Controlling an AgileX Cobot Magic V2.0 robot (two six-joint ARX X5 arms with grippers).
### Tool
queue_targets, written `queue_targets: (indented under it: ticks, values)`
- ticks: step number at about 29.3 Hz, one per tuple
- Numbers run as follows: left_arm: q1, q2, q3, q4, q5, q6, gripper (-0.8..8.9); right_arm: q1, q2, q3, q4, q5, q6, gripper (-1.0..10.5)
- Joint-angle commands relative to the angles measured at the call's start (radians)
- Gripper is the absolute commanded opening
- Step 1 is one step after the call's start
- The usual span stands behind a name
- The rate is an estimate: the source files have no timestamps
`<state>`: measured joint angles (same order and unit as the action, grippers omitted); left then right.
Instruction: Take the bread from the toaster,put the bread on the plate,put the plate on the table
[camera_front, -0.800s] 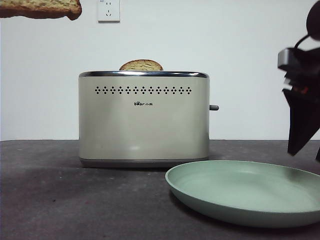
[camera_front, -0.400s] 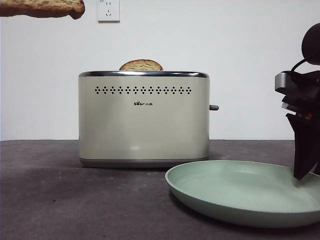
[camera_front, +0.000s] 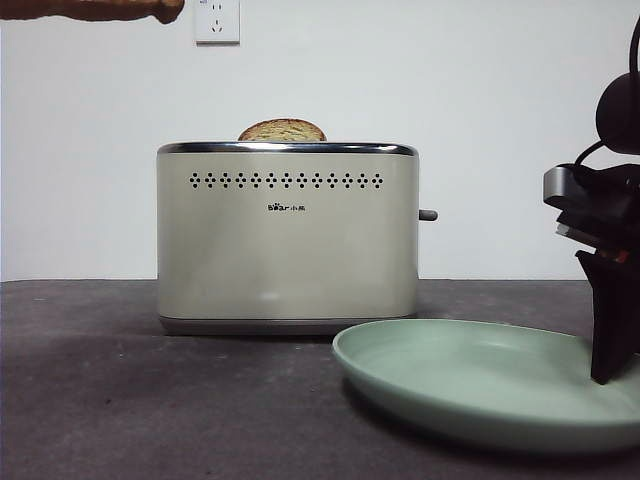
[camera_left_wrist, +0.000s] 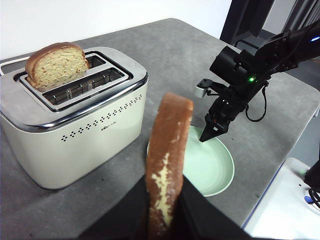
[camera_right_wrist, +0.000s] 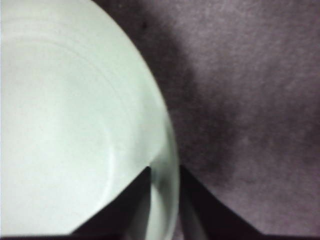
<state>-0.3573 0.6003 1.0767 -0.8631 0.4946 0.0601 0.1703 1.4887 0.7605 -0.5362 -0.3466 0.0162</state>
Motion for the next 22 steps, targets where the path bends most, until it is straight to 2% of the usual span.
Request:
queue_targets:
  ticks: [1, 5, 9, 15, 22]
  values:
    - [-0.003, 0.003, 0.011, 0.021, 0.005, -0.021, 0.06, 0.005, 0.013, 0.004, 0.014, 0.002, 0.006, 0.0]
    - [-0.003, 0.003, 0.011, 0.024, 0.013, -0.024, 0.06, 0.006, -0.002, 0.004, 0.008, -0.007, 0.006, 0.0]
    - [-0.003, 0.014, 0.011, 0.043, 0.077, -0.052, 0.06, 0.014, -0.066, 0.005, 0.004, -0.058, 0.012, 0.0]
    - [-0.003, 0.068, 0.011, 0.102, 0.192, -0.122, 0.06, 0.087, -0.226, 0.005, -0.007, -0.095, 0.067, 0.0]
    - [-0.008, 0.202, 0.011, 0.108, 0.319, -0.124, 0.06, 0.206, -0.358, 0.005, 0.007, -0.098, 0.158, 0.0]
